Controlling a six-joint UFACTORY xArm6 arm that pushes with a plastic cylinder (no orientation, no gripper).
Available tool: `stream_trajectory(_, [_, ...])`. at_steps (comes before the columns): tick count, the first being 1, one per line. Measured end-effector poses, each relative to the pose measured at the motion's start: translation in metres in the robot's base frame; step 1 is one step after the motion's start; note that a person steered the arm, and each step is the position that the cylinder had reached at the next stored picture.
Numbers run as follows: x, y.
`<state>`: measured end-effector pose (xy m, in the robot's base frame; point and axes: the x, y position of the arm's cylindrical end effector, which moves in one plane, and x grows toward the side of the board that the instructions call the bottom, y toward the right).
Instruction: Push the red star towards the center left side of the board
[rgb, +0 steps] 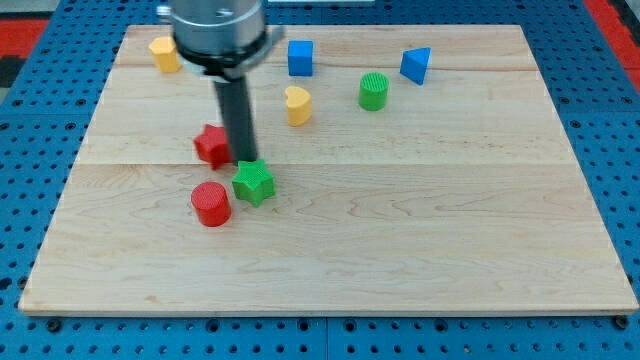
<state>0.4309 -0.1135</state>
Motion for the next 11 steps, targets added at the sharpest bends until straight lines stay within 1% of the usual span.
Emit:
stream_trajectory(1, [-0.009, -0.009])
stream_trajectory(2, [-0.012, 0.033])
stream_trajectory(3, [-0.039, 0.000])
stream_trajectory(4, [-0.048, -0.068])
stream_trajectory(5, [-0.038, -0.055])
stream_trajectory(8, [-0.039, -0.044])
stream_trajectory(9, [-0.027, -0.031])
stream_trajectory(10, [-0.006, 0.002])
stream_trajectory(11, [-0.021, 0.068])
